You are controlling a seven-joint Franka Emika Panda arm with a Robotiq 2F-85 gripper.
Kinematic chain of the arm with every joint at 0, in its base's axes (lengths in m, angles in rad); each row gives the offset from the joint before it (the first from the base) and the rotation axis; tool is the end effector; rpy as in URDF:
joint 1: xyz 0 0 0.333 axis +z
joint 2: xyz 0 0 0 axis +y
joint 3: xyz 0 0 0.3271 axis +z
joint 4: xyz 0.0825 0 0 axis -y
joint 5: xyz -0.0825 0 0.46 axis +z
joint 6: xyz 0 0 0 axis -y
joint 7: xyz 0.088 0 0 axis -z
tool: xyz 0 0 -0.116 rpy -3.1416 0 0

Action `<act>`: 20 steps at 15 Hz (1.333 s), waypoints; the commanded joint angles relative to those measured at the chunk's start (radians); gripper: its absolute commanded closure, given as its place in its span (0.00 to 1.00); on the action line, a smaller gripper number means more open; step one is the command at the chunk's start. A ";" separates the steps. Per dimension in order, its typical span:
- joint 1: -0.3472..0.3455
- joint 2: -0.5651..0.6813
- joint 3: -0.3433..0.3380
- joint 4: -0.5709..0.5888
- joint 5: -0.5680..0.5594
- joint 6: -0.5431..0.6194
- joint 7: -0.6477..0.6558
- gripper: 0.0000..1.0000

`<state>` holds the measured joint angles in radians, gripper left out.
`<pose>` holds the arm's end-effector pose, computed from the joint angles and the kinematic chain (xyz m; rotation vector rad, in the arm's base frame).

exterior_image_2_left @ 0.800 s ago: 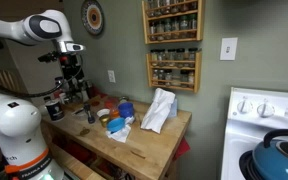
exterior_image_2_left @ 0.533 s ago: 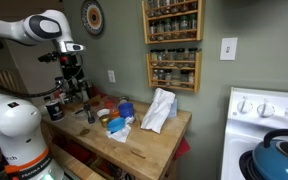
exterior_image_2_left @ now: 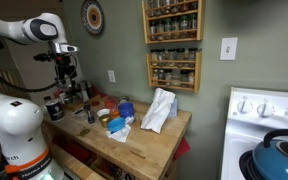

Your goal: Close the lid on the black and white container

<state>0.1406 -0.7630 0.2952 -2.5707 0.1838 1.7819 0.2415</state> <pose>0.3483 0.1782 0.4671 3.1041 0.1057 -0.0532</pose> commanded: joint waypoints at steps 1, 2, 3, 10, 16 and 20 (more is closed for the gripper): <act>0.035 0.242 0.093 0.172 0.134 -0.004 0.181 0.00; 0.034 0.296 0.125 0.218 0.155 -0.021 0.254 0.00; 0.038 0.345 0.148 0.255 0.174 -0.022 0.313 0.00; 0.074 0.364 0.133 0.260 0.165 0.007 0.349 0.00; 0.097 0.392 0.170 0.235 0.266 0.158 0.482 0.00; 0.155 0.417 0.201 0.191 0.328 0.343 0.607 0.00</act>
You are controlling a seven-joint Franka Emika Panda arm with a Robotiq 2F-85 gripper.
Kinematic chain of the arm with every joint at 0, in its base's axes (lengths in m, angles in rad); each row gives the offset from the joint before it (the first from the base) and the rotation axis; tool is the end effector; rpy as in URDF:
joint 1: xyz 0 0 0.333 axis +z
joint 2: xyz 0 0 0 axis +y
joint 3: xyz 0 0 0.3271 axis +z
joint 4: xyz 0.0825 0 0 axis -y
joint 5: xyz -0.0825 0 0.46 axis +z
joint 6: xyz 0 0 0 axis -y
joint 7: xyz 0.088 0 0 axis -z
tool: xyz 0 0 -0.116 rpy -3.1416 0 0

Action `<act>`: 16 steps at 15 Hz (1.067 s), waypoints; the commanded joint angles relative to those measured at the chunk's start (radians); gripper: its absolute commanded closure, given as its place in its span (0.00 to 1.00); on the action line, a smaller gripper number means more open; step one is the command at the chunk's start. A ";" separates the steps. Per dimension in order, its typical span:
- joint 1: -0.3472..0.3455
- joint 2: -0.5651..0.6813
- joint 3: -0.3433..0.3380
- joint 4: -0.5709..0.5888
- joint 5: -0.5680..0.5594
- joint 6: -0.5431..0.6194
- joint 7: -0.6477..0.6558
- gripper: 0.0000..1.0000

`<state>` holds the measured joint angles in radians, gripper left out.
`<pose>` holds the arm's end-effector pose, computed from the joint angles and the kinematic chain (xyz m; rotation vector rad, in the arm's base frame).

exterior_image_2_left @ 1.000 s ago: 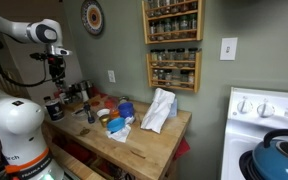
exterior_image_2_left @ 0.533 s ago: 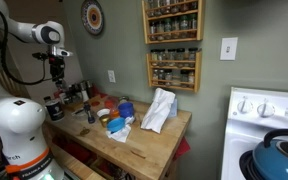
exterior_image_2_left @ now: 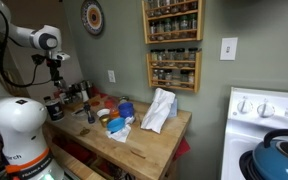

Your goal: Close the lid on the black and white container

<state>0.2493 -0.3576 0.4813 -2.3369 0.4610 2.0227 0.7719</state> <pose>0.3649 0.3700 0.4299 -2.9055 0.3899 0.2269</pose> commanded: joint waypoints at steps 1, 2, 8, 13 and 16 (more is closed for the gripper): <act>0.063 0.021 0.020 -0.053 0.064 0.139 0.100 0.00; 0.080 0.034 0.023 -0.060 0.077 0.167 0.114 0.00; 0.162 0.149 0.048 -0.075 0.139 0.336 0.134 0.00; 0.182 0.188 0.033 -0.069 0.105 0.362 0.133 0.00; 0.184 0.208 0.033 -0.069 0.105 0.373 0.133 0.00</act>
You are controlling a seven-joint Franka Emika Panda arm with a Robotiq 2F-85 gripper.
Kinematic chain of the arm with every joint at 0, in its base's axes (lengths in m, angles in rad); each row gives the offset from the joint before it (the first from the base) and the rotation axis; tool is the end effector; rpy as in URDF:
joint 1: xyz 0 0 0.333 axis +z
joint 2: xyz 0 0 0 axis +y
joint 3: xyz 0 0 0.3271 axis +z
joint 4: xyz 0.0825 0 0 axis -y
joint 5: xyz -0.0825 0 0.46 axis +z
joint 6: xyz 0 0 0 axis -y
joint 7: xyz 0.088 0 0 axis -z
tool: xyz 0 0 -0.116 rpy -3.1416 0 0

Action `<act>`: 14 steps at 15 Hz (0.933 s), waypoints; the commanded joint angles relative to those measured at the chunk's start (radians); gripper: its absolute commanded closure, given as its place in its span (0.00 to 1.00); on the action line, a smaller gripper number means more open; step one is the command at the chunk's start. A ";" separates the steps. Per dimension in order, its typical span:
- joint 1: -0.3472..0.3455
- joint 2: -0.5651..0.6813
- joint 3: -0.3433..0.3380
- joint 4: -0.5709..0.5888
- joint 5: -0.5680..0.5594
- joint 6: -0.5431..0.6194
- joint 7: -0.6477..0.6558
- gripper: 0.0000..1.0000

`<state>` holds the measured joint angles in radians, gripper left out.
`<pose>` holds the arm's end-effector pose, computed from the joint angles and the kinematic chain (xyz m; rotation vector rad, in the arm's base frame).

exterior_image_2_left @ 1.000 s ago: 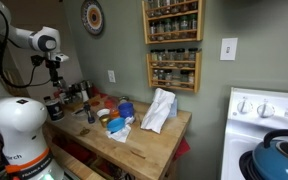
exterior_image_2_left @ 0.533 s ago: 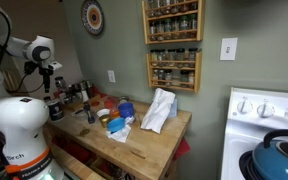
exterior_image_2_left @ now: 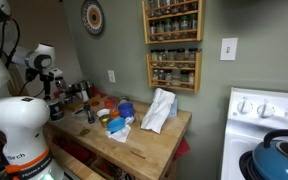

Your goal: Close the lid on the black and white container

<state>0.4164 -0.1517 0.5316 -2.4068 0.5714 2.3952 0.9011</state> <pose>0.3144 0.4458 0.3293 -2.7796 0.4951 0.2686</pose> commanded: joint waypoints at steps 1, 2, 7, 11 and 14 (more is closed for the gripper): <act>0.017 0.002 -0.017 0.001 -0.005 0.000 0.004 0.00; 0.016 0.009 -0.016 0.000 -0.009 0.013 0.011 0.00; 0.015 0.034 -0.011 0.004 -0.039 0.034 0.064 0.00; 0.025 0.072 -0.010 0.013 -0.032 0.073 0.081 0.00; 0.031 0.091 -0.012 0.013 -0.036 0.103 0.091 0.00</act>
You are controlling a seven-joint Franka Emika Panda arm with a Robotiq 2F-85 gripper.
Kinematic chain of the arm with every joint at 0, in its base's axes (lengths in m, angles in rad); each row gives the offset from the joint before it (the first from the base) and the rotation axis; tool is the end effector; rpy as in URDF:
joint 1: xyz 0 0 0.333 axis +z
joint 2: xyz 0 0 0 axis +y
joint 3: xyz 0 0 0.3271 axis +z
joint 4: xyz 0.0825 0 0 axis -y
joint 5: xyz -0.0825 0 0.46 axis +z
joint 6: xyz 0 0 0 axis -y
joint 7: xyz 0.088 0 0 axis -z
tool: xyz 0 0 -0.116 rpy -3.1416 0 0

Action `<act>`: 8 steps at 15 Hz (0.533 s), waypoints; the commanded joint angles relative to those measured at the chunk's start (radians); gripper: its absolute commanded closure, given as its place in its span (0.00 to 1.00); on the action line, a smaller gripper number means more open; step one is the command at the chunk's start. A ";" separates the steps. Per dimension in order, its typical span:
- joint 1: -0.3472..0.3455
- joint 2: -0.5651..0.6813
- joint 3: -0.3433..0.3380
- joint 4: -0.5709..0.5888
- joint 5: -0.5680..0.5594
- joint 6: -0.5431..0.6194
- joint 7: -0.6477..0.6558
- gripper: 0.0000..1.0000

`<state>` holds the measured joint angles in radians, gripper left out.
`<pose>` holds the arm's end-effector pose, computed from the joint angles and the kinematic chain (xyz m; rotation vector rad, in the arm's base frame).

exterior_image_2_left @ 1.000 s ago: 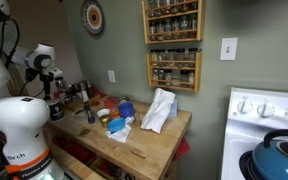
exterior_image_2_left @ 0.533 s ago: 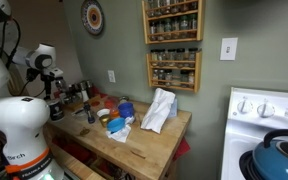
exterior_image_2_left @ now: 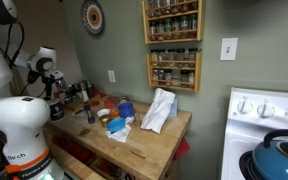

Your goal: Close the lid on the black and white container

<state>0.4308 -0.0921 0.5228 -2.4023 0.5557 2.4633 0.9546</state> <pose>0.3196 0.4506 0.3097 -2.7602 0.5752 0.2647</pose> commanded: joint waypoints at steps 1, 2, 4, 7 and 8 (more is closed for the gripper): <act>0.019 0.039 -0.004 0.011 -0.021 0.041 0.039 0.00; 0.020 0.046 -0.005 0.012 -0.022 0.043 0.040 0.00; 0.021 0.052 -0.007 0.013 -0.025 0.045 0.041 0.00; 0.021 0.057 -0.009 0.014 -0.030 0.042 0.041 0.00; 0.021 0.060 -0.009 0.016 -0.030 0.043 0.040 0.00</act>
<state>0.4351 -0.0475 0.5222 -2.3897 0.5521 2.4879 0.9624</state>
